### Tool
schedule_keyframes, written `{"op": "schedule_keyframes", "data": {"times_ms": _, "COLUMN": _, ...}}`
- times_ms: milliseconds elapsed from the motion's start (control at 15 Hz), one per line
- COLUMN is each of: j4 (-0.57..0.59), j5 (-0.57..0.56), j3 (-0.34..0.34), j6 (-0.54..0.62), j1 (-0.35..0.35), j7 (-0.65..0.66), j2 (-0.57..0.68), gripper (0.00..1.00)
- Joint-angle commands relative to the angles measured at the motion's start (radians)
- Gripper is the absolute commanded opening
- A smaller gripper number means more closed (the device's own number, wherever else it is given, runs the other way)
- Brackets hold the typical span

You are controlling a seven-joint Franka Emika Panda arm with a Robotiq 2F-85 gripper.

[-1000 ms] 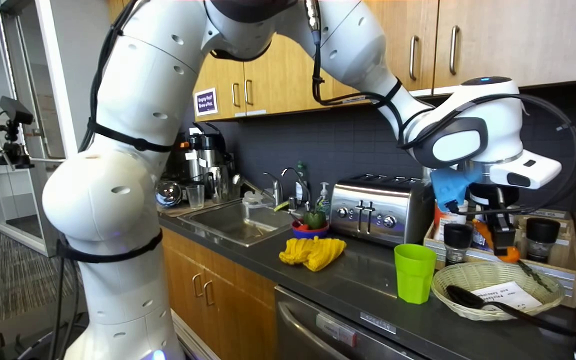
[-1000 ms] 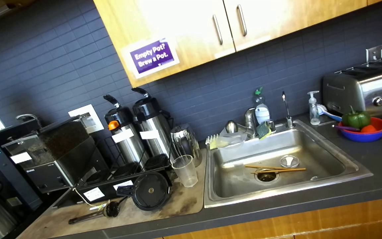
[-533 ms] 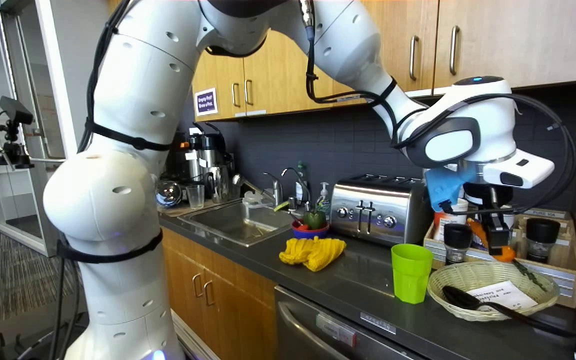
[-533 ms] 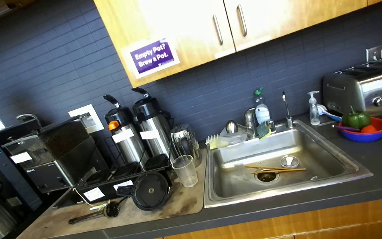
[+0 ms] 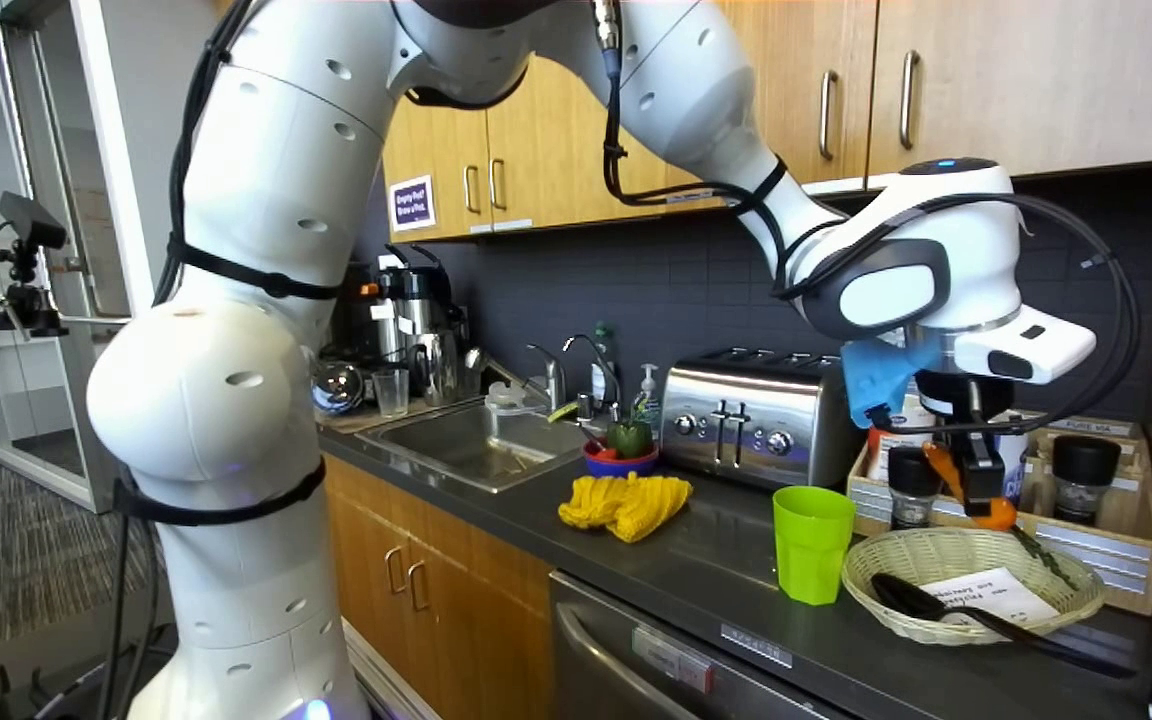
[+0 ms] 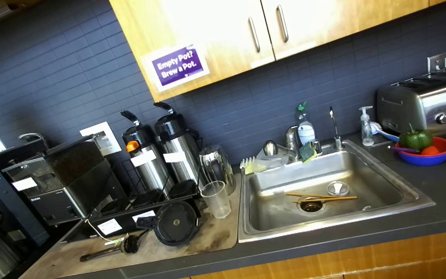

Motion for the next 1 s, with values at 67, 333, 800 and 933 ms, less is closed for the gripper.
{"op": "schedule_keyframes", "data": {"times_ms": 67, "j4": -0.011, "j5": 0.011, "j3": -0.004, "j6": -0.017, "j1": 0.009, "j7": 0.007, "j2": -0.019, "gripper": 0.66}}
{"op": "schedule_keyframes", "data": {"times_ms": 333, "j4": -0.007, "j5": 0.013, "j3": -0.004, "j6": -0.021, "j1": 0.006, "j7": 0.004, "j2": -0.017, "gripper": 0.88}}
{"op": "schedule_keyframes", "data": {"times_ms": 800, "j4": 0.000, "j5": -0.027, "j3": -0.043, "j6": -0.119, "j1": 0.014, "j7": 0.060, "j2": -0.024, "gripper": 1.00}}
{"op": "schedule_keyframes", "data": {"times_ms": 933, "j4": 0.001, "j5": -0.027, "j3": -0.065, "j6": -0.135, "j1": 0.026, "j7": 0.133, "j2": -0.015, "gripper": 1.00}}
